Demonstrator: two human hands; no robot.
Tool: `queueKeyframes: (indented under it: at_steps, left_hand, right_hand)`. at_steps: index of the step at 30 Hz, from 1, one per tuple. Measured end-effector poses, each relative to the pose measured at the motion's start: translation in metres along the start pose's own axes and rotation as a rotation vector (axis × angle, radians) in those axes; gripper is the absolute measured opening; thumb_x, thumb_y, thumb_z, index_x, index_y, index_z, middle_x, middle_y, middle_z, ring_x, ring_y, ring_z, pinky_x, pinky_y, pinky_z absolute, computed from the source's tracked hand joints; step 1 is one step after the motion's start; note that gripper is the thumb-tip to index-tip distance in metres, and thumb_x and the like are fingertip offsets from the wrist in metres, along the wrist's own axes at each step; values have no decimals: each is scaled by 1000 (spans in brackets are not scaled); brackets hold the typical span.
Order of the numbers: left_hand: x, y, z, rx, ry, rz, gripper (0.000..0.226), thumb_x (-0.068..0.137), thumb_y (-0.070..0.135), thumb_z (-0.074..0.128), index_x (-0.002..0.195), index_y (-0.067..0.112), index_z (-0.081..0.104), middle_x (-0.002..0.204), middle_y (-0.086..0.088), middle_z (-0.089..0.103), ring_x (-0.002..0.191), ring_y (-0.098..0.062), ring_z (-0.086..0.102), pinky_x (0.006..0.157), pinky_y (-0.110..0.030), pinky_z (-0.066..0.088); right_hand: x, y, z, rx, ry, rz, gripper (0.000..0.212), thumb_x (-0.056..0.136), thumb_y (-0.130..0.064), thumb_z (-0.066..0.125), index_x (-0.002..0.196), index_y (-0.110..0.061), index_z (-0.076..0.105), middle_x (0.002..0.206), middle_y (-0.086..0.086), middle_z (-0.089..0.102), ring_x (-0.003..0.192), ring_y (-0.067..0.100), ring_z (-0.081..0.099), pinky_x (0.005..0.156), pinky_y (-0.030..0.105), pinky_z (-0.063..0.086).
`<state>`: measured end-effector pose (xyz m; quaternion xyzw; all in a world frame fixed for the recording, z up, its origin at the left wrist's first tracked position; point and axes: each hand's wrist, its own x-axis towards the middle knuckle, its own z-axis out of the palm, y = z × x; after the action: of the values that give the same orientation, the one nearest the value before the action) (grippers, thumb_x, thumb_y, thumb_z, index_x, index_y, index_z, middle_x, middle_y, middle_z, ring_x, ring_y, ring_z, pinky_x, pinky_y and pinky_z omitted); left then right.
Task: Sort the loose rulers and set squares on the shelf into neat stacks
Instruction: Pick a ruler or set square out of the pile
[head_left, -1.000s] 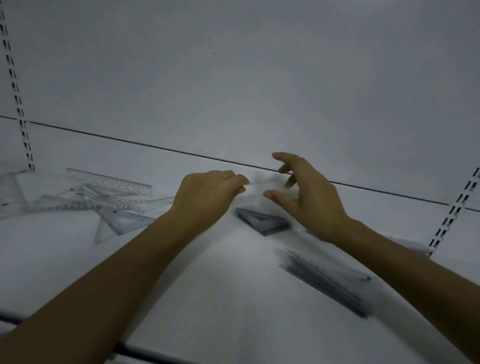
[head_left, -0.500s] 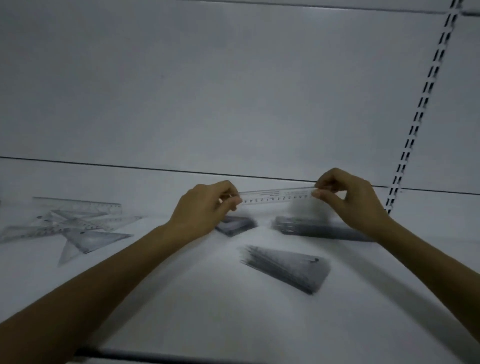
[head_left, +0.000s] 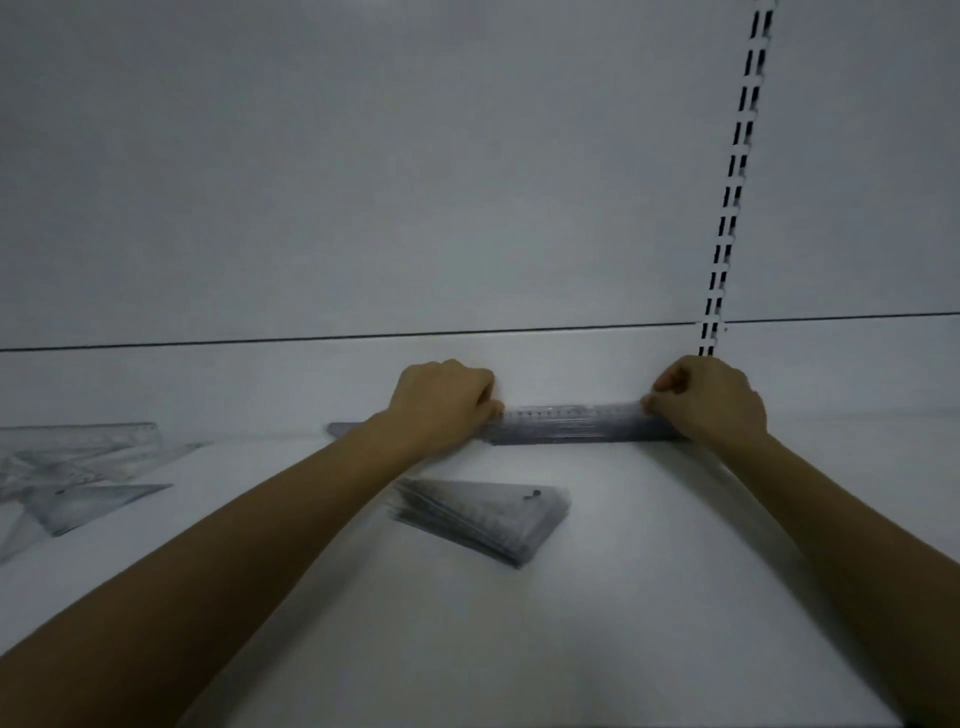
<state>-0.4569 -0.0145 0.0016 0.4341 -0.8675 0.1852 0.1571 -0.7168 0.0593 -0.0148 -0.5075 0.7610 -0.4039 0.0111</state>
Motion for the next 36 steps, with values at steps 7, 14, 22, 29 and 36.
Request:
queueKeyframes:
  at_steps: [7,14,22,29,36]
  left_hand:
    - [7,4,-2,89,1,3,31,94,48,43,81,21,49,77,1,53,67,-19,49,62,-28,37]
    - [-7,-4,-14,157,16,35,32,98,43,33,90,19,52,80,0,54,67,-18,47,62,-29,37]
    - [-44,-67,-39,323,-7,120,35,98,44,33,93,16,53,83,-1,59,67,-19,51,58,-28,35]
    - [-98,-160,-57,345,41,113,35,97,46,34,98,18,55,92,-1,64,81,-23,61,62,-28,36]
    - [-223,-290,-74,138,108,-43,33,93,53,36,104,29,55,103,10,62,83,-13,59,63,-27,39]
  right_hand:
    - [-1,-1,2,-101,55,-40,11,77,-25,71,84,-20,65,92,2,65,92,25,59,83,38,46]
    - [-9,-20,0,-174,250,-258,16,85,-26,60,94,-13,66,99,10,64,93,28,56,82,40,44]
    - [-54,-100,-3,-379,168,-702,36,88,-38,61,117,-18,60,124,2,59,115,24,50,95,37,35]
    - [-125,-227,56,-402,12,-824,40,93,-44,49,129,-25,49,131,-5,54,120,17,46,100,31,31]
    - [-198,-348,175,-522,-324,-865,47,93,-51,44,130,-21,45,127,4,53,114,23,49,90,35,37]
